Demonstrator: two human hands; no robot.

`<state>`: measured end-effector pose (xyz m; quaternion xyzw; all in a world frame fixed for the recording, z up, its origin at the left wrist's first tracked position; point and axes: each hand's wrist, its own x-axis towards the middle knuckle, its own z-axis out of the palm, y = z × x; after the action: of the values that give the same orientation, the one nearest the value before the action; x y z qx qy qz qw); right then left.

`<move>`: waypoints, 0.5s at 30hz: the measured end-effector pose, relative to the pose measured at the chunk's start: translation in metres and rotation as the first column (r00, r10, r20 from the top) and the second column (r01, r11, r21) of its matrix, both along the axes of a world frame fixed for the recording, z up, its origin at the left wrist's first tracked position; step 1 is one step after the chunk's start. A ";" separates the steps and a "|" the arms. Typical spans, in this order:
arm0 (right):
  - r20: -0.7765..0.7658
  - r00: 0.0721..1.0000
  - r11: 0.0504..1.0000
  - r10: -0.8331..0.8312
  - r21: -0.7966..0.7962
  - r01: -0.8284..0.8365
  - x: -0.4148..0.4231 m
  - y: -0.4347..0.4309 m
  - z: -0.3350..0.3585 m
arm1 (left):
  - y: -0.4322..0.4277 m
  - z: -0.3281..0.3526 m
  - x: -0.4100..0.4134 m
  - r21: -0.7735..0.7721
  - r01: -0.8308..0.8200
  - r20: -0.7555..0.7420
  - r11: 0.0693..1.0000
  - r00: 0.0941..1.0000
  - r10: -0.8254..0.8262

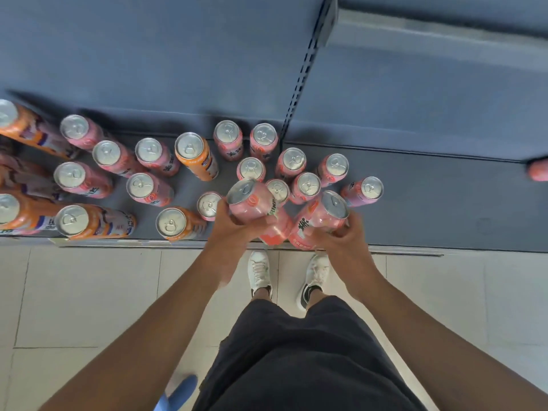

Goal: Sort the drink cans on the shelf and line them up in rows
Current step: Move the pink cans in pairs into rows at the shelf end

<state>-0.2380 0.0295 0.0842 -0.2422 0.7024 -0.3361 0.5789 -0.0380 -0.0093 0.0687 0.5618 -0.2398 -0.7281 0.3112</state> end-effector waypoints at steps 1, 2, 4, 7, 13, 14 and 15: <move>0.012 1.000 1.000 -0.022 -0.020 0.022 -0.002 -0.002 0.009 | -0.002 0.008 0.001 -0.006 -0.014 -0.075 1.000 0.997 0.013; 0.016 0.999 0.998 -0.039 -0.044 0.040 -0.003 -0.004 0.017 | -0.005 0.017 0.002 -0.021 -0.033 -0.146 0.999 0.989 0.029; 0.017 0.998 0.994 -0.063 -0.093 0.064 -0.006 -0.007 0.034 | -0.008 0.035 0.001 -0.037 -0.058 -0.276 0.998 0.960 0.046; 0.055 0.994 0.984 -0.094 -0.149 0.101 -0.009 -0.011 0.058 | -0.015 0.066 -0.001 -0.056 -0.078 -0.392 0.995 0.918 0.050; 0.303 0.948 0.972 -0.098 -0.176 0.157 -0.011 -0.014 0.093 | -0.028 0.111 -0.005 -0.011 -0.086 -0.519 0.996 0.852 0.068; 0.326 0.938 0.969 -0.119 -0.169 0.182 -0.010 -0.014 0.100 | -0.031 0.113 -0.005 -0.015 -0.066 -0.534 0.998 0.844 0.048; 0.341 0.931 0.965 -0.134 -0.170 0.201 -0.011 -0.014 0.105 | -0.034 0.116 -0.006 -0.014 -0.051 -0.536 0.999 0.844 0.036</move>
<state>-0.2488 0.0159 0.1895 -0.1798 0.5772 -0.4894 0.6285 -0.0437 -0.0429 0.1843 0.3375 -0.1409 -0.8451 0.3899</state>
